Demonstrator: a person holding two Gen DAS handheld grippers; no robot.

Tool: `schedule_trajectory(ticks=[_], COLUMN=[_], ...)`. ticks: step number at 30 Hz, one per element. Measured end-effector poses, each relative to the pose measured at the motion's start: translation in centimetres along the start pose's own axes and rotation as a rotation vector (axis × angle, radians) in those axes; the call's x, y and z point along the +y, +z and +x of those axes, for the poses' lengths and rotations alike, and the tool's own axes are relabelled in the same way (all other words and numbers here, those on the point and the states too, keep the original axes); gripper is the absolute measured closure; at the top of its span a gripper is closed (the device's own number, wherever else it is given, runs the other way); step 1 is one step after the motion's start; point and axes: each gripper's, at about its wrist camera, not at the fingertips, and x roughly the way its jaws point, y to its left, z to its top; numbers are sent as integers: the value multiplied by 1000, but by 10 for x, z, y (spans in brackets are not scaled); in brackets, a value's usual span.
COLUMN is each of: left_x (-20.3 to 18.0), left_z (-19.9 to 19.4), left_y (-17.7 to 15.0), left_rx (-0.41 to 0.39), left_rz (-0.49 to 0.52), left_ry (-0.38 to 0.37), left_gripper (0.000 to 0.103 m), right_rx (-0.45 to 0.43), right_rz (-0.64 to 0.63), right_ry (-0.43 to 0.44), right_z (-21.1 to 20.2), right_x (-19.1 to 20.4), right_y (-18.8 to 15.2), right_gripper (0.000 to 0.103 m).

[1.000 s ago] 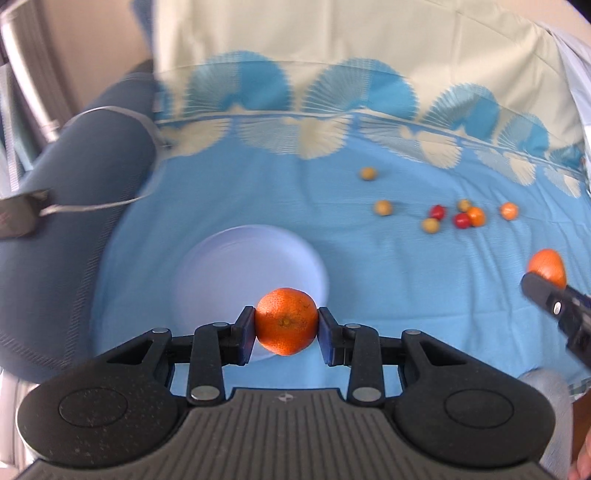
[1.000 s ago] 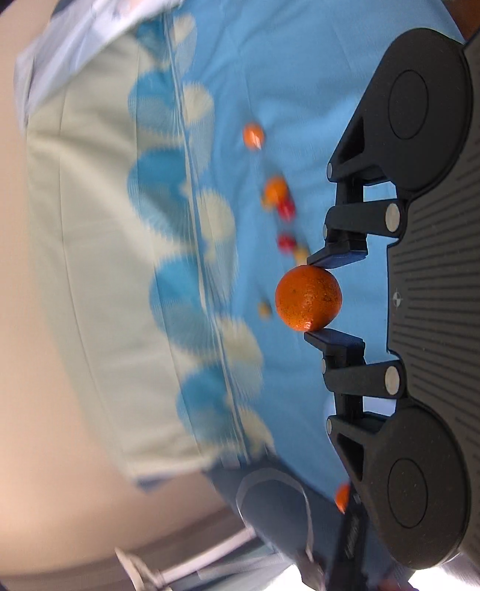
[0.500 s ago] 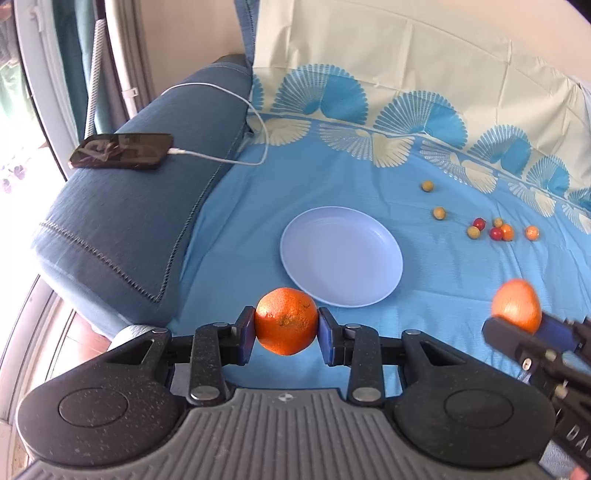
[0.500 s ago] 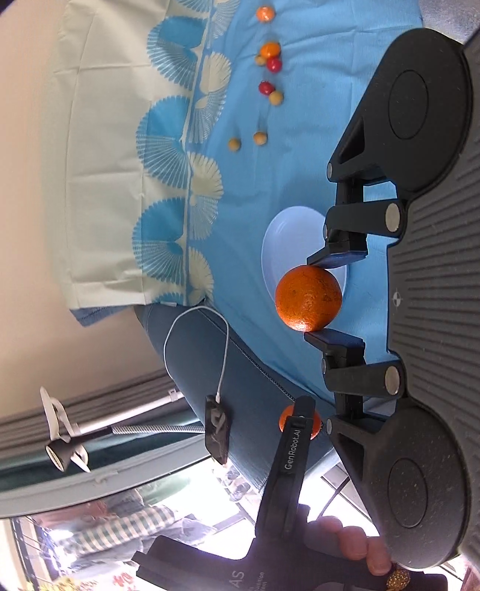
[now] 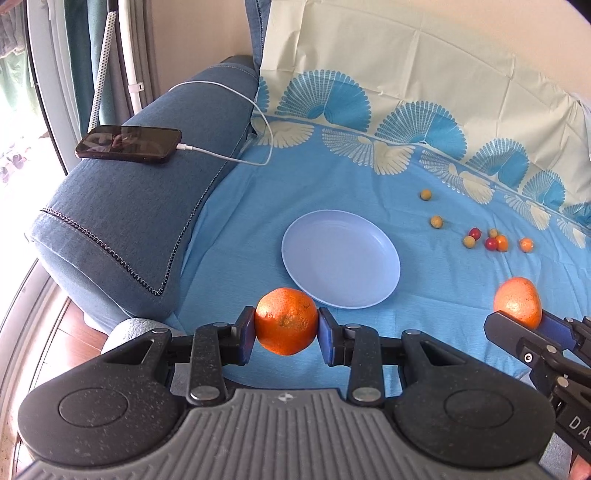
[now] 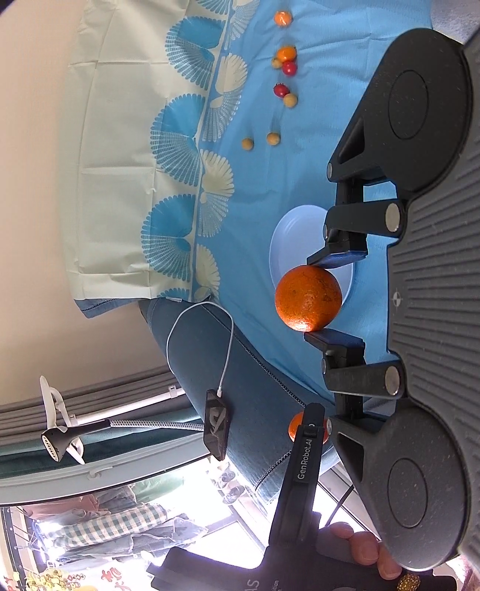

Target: Organize fruits

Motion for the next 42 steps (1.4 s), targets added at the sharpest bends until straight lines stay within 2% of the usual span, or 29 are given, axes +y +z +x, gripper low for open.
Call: schedule_trajectory(ticks=[21,32,42], left_x=[-2,-13,-28], left_z=[34,85,150], left_y=[21,50,77], left_rx=[26,56,95], left_rz=[-21,-21,6], left_ry=[-6,-11,-15], left_gripper=[64,64,64], right_rx=[51,94,158], right_rz=[48,68,69], right_ry=[-35,-56,-74], right_z=[32,85,147], right_x=[-12,-28,-52], right_y=[2,11,9], right_gripper=[66,66,66])
